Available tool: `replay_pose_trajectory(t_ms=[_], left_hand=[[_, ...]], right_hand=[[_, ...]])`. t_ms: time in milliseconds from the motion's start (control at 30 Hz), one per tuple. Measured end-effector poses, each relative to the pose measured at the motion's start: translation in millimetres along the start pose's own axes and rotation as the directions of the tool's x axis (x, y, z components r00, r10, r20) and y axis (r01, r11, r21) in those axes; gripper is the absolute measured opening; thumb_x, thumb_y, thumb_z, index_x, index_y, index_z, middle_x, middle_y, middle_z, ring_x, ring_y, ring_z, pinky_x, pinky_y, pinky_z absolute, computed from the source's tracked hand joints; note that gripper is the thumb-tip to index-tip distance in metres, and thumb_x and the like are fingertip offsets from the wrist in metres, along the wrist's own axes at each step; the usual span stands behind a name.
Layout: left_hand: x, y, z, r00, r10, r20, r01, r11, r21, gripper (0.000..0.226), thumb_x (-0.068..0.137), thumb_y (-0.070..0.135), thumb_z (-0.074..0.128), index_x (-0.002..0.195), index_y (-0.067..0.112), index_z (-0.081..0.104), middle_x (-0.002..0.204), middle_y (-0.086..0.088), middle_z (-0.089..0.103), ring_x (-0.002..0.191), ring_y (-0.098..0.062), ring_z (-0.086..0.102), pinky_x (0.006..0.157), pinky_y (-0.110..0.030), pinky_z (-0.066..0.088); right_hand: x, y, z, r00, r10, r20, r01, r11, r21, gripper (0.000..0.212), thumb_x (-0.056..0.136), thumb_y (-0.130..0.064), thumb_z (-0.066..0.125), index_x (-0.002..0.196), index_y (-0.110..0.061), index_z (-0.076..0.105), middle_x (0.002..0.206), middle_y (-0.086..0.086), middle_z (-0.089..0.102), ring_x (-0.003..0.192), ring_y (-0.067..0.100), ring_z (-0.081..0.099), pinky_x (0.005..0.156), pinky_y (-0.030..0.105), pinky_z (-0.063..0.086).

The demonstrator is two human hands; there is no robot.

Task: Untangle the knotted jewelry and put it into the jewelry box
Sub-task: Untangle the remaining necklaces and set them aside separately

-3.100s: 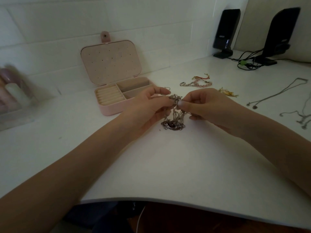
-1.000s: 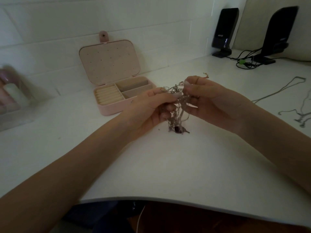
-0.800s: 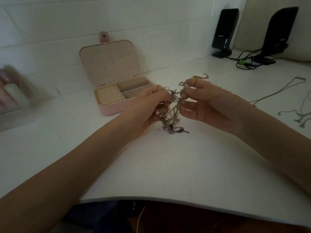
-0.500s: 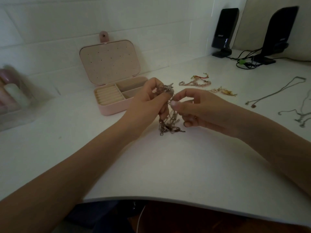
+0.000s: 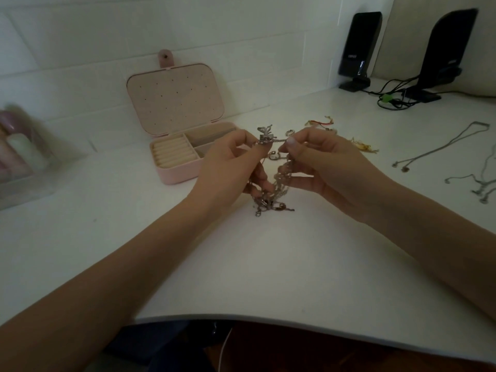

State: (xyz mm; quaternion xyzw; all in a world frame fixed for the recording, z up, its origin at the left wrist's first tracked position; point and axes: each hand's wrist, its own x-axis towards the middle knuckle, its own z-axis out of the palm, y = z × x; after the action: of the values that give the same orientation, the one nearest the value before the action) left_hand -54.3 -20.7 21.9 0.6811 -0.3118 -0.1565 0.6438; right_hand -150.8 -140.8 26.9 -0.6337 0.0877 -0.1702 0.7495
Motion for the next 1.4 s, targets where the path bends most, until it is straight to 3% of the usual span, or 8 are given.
replay_pose_trajectory(t_ms=[267,567,767,1000,1067,1167,1267,1400], left_hand=[[-1,2,-3,0.986,0.126,-0.106,-0.117,0.989,0.088,0.03,0.097,0.021,0.053,0.097,-0.009,0.056,0.05,0.001,0.06,0.042,-0.013,0.059,0.037,-0.02,0.033],[1,3,-3,0.995,0.039,-0.094,-0.035,0.999,0.039,0.033,0.097,0.023,0.053,0.095,-0.009,0.058,0.049,-0.003,0.054,0.04,-0.013,0.053,0.039,-0.021,0.043],[3,2,-4,0.992,0.039,-0.118,-0.036,0.999,0.021,0.017,0.093,0.017,0.058,0.088,0.001,0.06,0.042,0.004,0.049,0.041,-0.007,0.05,0.045,-0.022,0.048],[2,6,-5,0.992,-0.024,-0.124,0.015,0.998,-0.067,0.021,0.093,0.026,0.06,0.088,0.006,0.057,0.065,-0.004,0.06,0.047,-0.009,0.056,0.034,-0.015,0.029],[3,7,-6,0.991,-0.058,-0.117,0.049,0.995,-0.082,0.026,0.094,0.03,0.058,0.08,0.008,0.055,0.058,-0.002,0.058,0.041,-0.01,0.047,0.035,-0.013,0.024],[2,10,-6,0.985,-0.111,-0.131,0.091,0.984,-0.15,0.04,0.096,0.036,0.052,0.061,0.015,0.053,0.046,-0.001,0.051,0.035,-0.014,0.039,0.037,-0.01,0.022],[2,11,-6,0.982,-0.124,-0.144,0.103,0.984,-0.144,0.051,0.097,0.037,0.05,0.05,0.021,0.057,0.045,-0.002,0.051,0.035,-0.015,0.039,0.038,-0.012,0.024],[3,9,-6,0.974,-0.178,-0.143,0.16,0.979,-0.128,0.056,0.096,0.042,0.049,0.044,0.021,0.053,0.048,0.001,0.052,0.04,-0.013,0.043,0.042,-0.017,0.029]], right_hand=[[-4,-6,0,0.995,0.081,0.059,-0.074,0.991,-0.112,0.013,0.095,-0.018,0.054,0.084,-0.013,0.057,0.076,-0.001,0.063,0.044,0.006,0.046,0.035,0.013,0.031],[-1,-4,-5,0.996,0.01,0.093,0.019,0.952,-0.307,0.016,0.099,-0.023,0.049,0.089,-0.014,0.057,0.06,-0.003,0.047,0.054,0.008,0.04,0.057,0.02,0.045],[0,-4,-6,0.987,-0.134,0.09,0.159,0.71,-0.686,0.028,0.082,-0.045,0.066,0.088,-0.018,0.058,0.052,-0.004,0.044,0.051,0.008,0.042,0.056,0.028,0.047],[8,3,-25,0.936,-0.346,-0.056,0.144,0.526,-0.838,0.013,0.087,-0.021,0.068,0.083,-0.022,0.055,0.063,-0.007,0.059,0.055,-0.001,0.052,0.053,0.007,0.038],[11,4,-27,0.923,-0.361,-0.134,0.119,0.597,-0.794,0.01,0.088,-0.022,0.067,0.082,-0.018,0.059,0.066,-0.005,0.065,0.065,0.001,0.061,0.068,0.013,0.046],[11,-2,-21,0.967,-0.161,-0.195,0.067,0.906,-0.417,0.014,0.09,-0.019,0.065,0.079,-0.012,0.06,0.069,0.007,0.069,0.08,0.023,0.072,0.082,0.034,0.058],[7,-9,-16,0.988,-0.001,-0.152,-0.017,0.992,-0.121,0.013,0.091,-0.014,0.063,0.083,-0.005,0.059,0.066,0.013,0.058,0.064,0.021,0.069,0.071,0.033,0.06],[7,-11,-17,0.987,0.027,-0.158,-0.042,0.995,-0.094,0.012,0.09,-0.013,0.064,0.081,-0.005,0.061,0.054,0.0,0.043,0.041,0.01,0.039,0.05,0.023,0.048]])
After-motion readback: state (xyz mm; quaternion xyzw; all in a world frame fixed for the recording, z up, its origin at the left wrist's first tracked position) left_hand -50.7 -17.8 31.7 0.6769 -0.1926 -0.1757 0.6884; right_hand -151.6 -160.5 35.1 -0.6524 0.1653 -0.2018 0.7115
